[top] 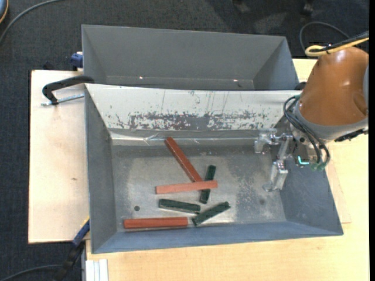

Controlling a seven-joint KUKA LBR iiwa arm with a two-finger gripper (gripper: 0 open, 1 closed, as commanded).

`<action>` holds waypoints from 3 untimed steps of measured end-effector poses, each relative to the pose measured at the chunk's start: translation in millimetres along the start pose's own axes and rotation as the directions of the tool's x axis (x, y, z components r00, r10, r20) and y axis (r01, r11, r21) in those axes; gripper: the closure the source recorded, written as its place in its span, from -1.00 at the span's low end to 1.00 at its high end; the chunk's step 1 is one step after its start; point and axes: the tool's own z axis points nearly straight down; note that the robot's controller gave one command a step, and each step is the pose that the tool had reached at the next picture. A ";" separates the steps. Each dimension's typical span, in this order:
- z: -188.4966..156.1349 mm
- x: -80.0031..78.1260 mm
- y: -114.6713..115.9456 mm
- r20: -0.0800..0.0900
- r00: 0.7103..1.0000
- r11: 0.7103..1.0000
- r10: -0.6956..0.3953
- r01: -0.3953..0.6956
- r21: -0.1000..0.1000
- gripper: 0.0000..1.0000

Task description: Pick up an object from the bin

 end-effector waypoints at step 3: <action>114.5 -15.7 206.2 0.013 0.902 0.902 -0.431 0.431 0.002 -1.00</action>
Offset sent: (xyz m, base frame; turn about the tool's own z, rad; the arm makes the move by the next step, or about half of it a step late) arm 0.0299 0.0614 -0.1182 0.0094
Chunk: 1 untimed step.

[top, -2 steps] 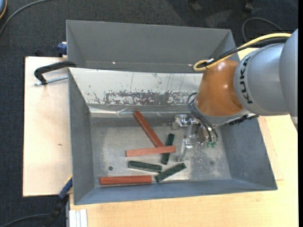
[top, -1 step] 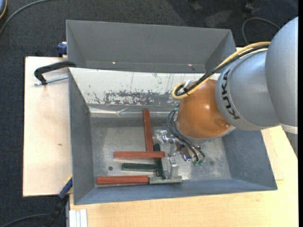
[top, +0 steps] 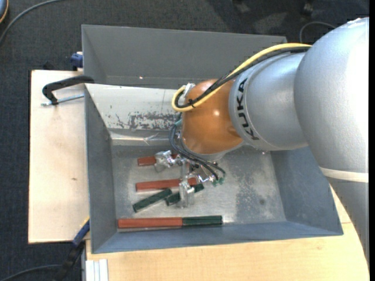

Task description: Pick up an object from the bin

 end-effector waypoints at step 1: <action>0.0 0.9 -1.3 -0.002 1.000 1.000 0.001 -0.001 0.001 1.00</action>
Offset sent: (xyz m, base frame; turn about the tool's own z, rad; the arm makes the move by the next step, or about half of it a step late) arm 0.0000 0.0000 0.0000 0.0000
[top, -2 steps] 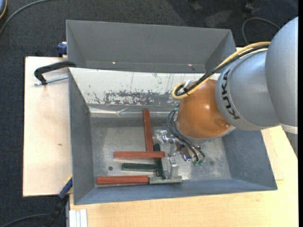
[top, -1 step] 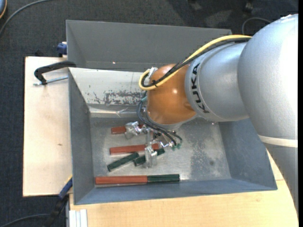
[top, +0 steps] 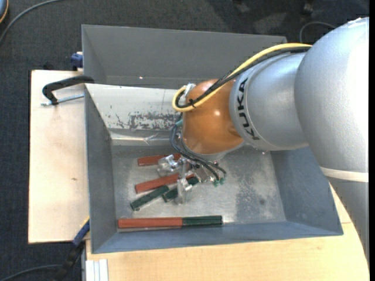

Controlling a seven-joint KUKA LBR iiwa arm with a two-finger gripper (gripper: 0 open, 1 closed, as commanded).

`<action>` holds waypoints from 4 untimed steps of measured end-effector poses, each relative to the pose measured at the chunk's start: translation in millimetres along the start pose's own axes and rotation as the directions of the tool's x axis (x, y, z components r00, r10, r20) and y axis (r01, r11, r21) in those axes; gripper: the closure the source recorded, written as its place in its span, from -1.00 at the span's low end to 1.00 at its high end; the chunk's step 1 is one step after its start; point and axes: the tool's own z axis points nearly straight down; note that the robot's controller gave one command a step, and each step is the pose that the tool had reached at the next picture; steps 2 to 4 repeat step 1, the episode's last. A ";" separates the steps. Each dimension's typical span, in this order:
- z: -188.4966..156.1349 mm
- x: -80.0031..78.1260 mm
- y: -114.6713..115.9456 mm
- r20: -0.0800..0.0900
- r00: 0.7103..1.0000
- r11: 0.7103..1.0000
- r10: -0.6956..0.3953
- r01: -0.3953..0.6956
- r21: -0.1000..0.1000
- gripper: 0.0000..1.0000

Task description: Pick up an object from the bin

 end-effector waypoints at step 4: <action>-150.3 5.3 22.4 0.005 0.930 0.930 -0.368 0.368 0.003 1.00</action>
Offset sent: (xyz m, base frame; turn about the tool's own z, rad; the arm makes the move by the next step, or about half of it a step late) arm -0.0170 0.0157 0.1467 -0.3761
